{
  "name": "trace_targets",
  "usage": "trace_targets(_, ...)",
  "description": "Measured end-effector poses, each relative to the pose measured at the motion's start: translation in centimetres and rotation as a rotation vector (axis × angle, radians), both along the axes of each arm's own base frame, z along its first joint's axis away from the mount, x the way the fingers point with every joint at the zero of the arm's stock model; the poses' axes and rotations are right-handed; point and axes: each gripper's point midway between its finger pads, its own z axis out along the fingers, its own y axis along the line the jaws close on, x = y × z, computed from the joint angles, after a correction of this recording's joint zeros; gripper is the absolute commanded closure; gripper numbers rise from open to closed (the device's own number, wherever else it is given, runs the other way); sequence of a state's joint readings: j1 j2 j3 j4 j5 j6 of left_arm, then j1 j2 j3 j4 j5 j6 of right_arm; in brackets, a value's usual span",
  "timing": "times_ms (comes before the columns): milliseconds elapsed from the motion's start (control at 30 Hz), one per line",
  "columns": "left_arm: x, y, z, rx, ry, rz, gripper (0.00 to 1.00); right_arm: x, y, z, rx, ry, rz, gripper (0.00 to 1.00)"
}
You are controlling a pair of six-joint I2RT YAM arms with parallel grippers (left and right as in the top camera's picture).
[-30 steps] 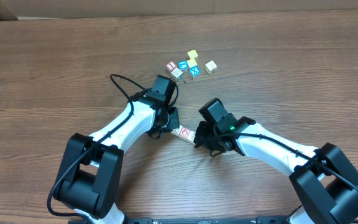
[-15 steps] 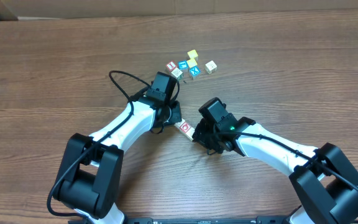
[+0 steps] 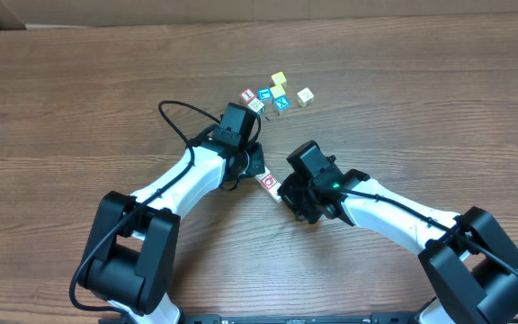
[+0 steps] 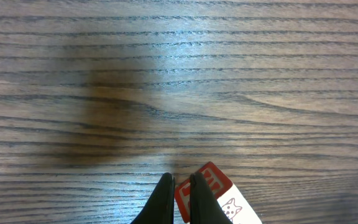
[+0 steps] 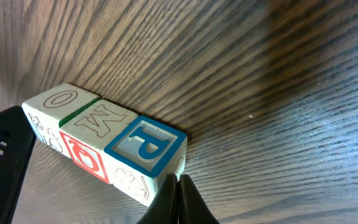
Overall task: Flip 3 blocks
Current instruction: 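Raise the left gripper and move it back over the block cluster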
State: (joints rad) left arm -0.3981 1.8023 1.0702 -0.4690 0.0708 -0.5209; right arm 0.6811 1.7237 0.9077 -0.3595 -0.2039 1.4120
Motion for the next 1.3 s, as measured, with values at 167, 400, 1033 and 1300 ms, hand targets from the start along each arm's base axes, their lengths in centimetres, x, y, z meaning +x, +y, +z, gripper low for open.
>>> trace_targets(167,0.0,0.0,0.0,0.0,0.0,0.0,0.96,-0.1,0.1,0.0,0.005,0.012,-0.023,0.96)
trace_targets(400,0.0,0.0,0.0,-0.001,-0.001,0.0,0.96,-1.1,1.2,0.0,0.001,0.021,-0.032,0.96)
trace_targets(1033,-0.1,0.4,0.3,0.017,0.016,-0.012,0.96,-1.4,1.9,0.1,-0.01,-0.012,-0.014,0.96)
trace_targets(1300,2.8,1.8,5.7,0.039,0.017,0.015,0.96,-1.4,1.1,3.9,-0.06,-0.117,0.127,0.96)
